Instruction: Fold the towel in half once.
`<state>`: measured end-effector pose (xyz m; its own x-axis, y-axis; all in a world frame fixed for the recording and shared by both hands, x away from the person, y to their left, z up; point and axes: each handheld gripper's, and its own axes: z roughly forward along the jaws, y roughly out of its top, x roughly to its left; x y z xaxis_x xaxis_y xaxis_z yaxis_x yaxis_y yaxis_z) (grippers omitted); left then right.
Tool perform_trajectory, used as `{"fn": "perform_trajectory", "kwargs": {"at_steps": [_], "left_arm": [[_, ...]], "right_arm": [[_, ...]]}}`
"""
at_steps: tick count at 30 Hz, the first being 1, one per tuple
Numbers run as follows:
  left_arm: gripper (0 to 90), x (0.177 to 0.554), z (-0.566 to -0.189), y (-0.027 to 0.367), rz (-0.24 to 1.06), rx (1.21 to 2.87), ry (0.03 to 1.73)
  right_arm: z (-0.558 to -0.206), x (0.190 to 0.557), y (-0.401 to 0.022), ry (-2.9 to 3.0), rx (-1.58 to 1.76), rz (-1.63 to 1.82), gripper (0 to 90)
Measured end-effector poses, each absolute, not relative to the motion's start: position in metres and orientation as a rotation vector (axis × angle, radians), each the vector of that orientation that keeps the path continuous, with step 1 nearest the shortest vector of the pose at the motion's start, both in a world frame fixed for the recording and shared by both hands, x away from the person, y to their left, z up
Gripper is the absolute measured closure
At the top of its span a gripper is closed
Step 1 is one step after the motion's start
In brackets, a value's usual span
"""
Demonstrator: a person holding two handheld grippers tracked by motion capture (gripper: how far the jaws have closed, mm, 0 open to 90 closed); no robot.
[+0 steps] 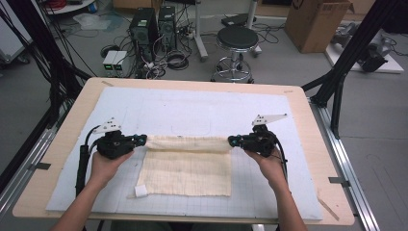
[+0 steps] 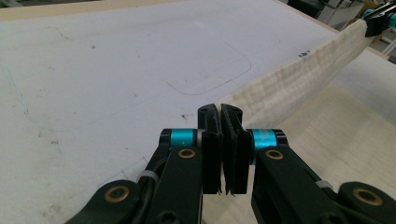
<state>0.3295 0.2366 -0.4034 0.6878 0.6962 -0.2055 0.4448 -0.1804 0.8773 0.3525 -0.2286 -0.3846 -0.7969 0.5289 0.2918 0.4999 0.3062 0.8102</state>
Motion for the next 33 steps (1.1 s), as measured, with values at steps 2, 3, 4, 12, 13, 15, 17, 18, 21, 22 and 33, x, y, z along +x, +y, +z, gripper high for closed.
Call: {"fn": "perform_trajectory", "kwargs": {"at_steps": [2,3,4,12,13,15,17,18,21,22,33], "left_arm": [[86.5,0.327,-0.404,0.238,0.284,1.817,0.897],[86.5,0.326,-0.405,0.238,0.281,1.812,0.895],[86.5,0.325,-0.405,0.238,0.279,1.811,0.891],[86.5,0.314,-0.409,0.240,0.276,1.807,0.879],[86.5,0.313,-0.409,0.240,0.271,1.811,0.877],[86.5,0.309,-0.408,0.239,0.281,1.830,0.862],[86.5,0.306,-0.407,0.238,0.284,1.834,0.850],[86.5,0.304,-0.406,0.237,0.285,1.833,0.846],[86.5,0.299,-0.404,0.236,0.290,1.839,0.829],[86.5,0.297,-0.405,0.236,0.289,1.837,0.827],[86.5,0.286,-0.413,0.240,0.274,1.841,0.828]], "right_arm": [[-0.386,0.350,-0.229,2.518,0.987,1.536,85.7],[-0.387,0.349,-0.229,2.516,0.982,1.538,85.7],[-0.388,0.347,-0.229,2.517,0.980,1.538,85.7],[-0.387,0.337,-0.230,2.508,0.948,1.562,85.7],[-0.387,0.335,-0.229,2.511,0.947,1.560,85.7],[-0.389,0.332,-0.230,2.517,0.947,1.559,85.7],[-0.392,0.330,-0.230,2.524,0.947,1.555,85.7],[-0.393,0.328,-0.231,2.521,0.949,1.559,85.7],[-0.396,0.324,-0.233,2.521,0.949,1.561,85.7],[-0.396,0.322,-0.233,2.521,0.949,1.561,85.7],[-0.400,0.310,-0.232,2.535,0.930,1.569,85.7]]}}
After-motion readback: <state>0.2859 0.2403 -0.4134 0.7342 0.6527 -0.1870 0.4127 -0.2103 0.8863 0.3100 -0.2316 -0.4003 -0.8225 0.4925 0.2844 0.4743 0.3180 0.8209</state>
